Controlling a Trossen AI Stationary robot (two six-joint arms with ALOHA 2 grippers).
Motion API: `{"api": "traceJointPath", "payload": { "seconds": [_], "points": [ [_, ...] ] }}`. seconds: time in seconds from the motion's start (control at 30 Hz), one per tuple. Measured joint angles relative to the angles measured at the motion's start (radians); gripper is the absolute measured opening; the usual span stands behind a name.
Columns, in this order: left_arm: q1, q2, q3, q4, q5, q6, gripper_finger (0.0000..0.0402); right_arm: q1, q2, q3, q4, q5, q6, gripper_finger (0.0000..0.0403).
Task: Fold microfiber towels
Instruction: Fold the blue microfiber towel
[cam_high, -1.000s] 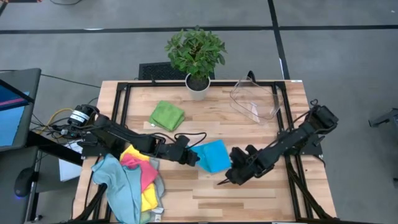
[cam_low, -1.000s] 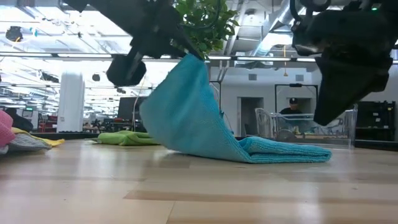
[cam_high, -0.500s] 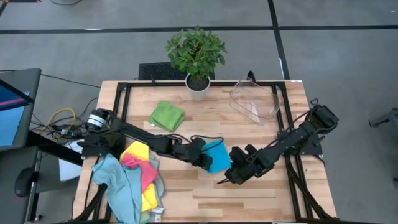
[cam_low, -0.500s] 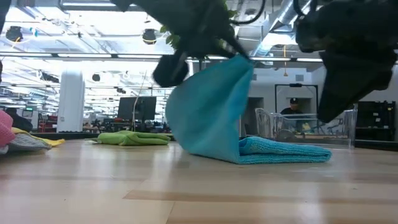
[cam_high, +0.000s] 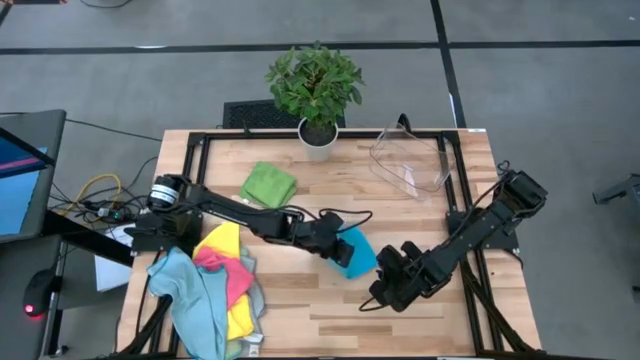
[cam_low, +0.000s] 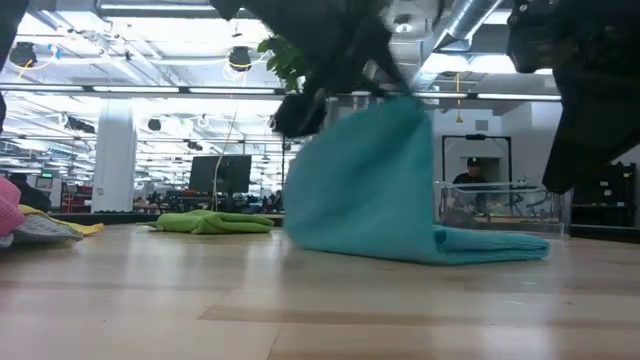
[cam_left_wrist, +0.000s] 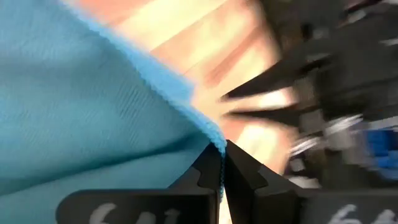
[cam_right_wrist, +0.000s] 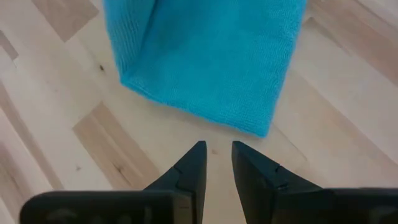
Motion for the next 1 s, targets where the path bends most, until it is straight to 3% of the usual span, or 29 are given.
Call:
{"api": "traceJointPath", "payload": {
  "seconds": [0.4,0.73,1.0],
  "points": [
    [0.015,0.048,0.012,0.048,0.012,-0.006,0.0,0.063,0.0,-0.049,0.022,0.012,0.102,0.0102],
    [0.039,0.048,0.012,0.077,0.045,-0.015,0.0,0.055,0.017,-0.049,0.034,0.038,0.059,0.0102],
    [0.04,0.126,0.052,0.101,0.106,-0.022,0.0,0.042,0.103,-0.05,0.098,0.02,0.014,0.0102]
  ]
}}
